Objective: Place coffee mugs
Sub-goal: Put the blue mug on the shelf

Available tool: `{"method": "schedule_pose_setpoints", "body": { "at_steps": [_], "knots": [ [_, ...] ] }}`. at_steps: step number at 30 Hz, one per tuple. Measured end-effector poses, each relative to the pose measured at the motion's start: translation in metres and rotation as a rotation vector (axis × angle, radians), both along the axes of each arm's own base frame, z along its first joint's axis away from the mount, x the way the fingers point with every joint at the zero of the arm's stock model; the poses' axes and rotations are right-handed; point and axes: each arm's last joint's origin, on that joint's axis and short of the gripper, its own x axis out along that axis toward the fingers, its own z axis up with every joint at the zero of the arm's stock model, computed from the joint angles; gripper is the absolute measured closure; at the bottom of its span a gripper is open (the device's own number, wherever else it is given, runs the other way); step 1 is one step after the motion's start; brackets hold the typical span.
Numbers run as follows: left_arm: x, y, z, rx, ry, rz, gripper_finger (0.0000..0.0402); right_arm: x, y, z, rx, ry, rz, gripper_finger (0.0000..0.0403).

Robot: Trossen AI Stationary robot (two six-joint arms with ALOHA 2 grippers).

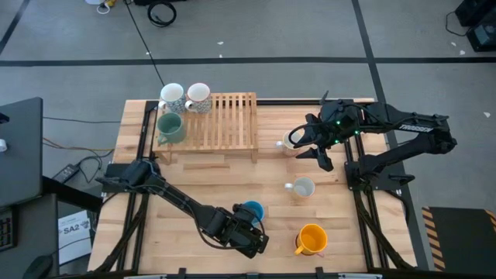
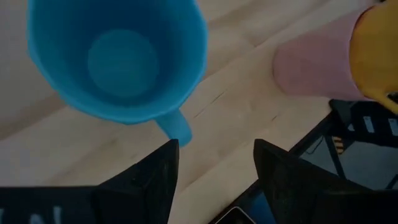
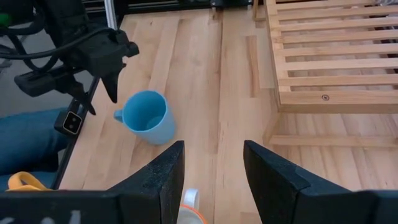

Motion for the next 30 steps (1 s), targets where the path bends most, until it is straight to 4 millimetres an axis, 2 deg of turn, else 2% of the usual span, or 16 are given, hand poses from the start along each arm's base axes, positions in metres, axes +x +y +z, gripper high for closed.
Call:
{"method": "schedule_pose_setpoints", "body": {
  "at_steps": [10, 19, 30],
  "knots": [
    [0.005, 0.001, -0.018, -0.045, 0.062, 0.052, 0.0189, 0.0, 0.0, 0.0, -0.002, 0.001, -0.001, 0.0233],
    [0.013, 0.004, -0.033, -0.018, 0.079, 0.08, 0.0189, 0.0, 0.0, 0.0, -0.005, 0.001, -0.006, 0.0233],
    [0.0, 0.014, -0.037, 0.028, 0.241, 0.101, 0.0189, 0.0, 0.0, 0.0, -0.004, 0.001, -0.005, 0.0233]
  ]
}}
